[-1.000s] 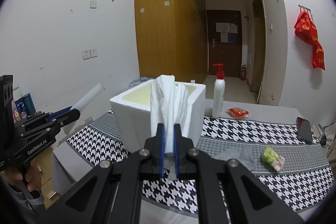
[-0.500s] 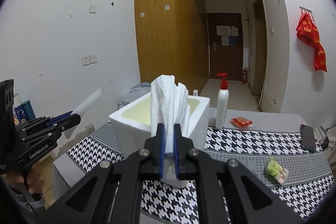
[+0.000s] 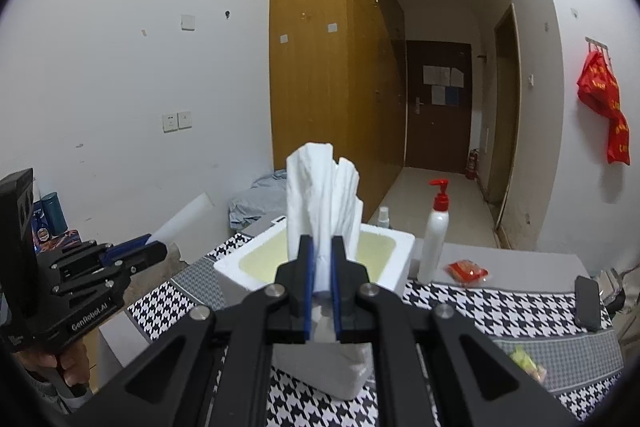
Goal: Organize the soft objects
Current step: 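Carry the white tube and white towels over the foam box with both grippers, then open the right gripper to drop the towels into the box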
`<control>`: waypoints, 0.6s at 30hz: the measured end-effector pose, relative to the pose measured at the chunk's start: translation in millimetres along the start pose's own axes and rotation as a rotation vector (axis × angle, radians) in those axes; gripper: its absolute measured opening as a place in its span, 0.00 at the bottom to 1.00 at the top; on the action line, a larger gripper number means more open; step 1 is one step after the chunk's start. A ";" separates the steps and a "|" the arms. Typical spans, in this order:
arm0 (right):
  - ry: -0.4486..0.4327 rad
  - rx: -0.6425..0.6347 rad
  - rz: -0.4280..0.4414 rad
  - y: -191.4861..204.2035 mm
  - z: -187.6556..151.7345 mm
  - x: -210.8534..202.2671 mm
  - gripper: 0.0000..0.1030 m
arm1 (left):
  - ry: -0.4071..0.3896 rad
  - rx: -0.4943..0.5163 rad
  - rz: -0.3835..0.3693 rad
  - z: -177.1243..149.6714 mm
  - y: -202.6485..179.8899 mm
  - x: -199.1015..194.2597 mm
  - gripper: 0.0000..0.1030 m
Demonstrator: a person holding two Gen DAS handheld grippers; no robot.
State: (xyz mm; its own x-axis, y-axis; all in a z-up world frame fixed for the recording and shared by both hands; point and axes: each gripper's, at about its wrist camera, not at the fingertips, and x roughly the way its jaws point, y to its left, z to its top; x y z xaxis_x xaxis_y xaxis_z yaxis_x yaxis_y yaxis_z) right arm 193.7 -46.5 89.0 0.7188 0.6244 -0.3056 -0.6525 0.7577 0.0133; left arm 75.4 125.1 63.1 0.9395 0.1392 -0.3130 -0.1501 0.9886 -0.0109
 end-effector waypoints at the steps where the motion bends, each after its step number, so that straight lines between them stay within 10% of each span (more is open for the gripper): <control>1: 0.002 0.000 0.004 0.3 1.6 4.3 0.10 | 0.001 -0.001 0.002 1.1 1.0 1.9 0.14; 18: 0.086 0.033 0.011 -10.0 -1.6 66.0 0.10 | 0.029 -0.027 0.030 3.2 12.1 28.5 0.16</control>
State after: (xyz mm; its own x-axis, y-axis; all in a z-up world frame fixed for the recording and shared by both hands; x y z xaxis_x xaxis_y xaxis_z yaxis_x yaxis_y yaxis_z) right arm 247.3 -13.1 67.2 0.6874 0.6152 -0.3860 -0.6512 0.7574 0.0476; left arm 101.4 141.2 57.1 0.9251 0.1662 -0.3414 -0.1862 0.9822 -0.0264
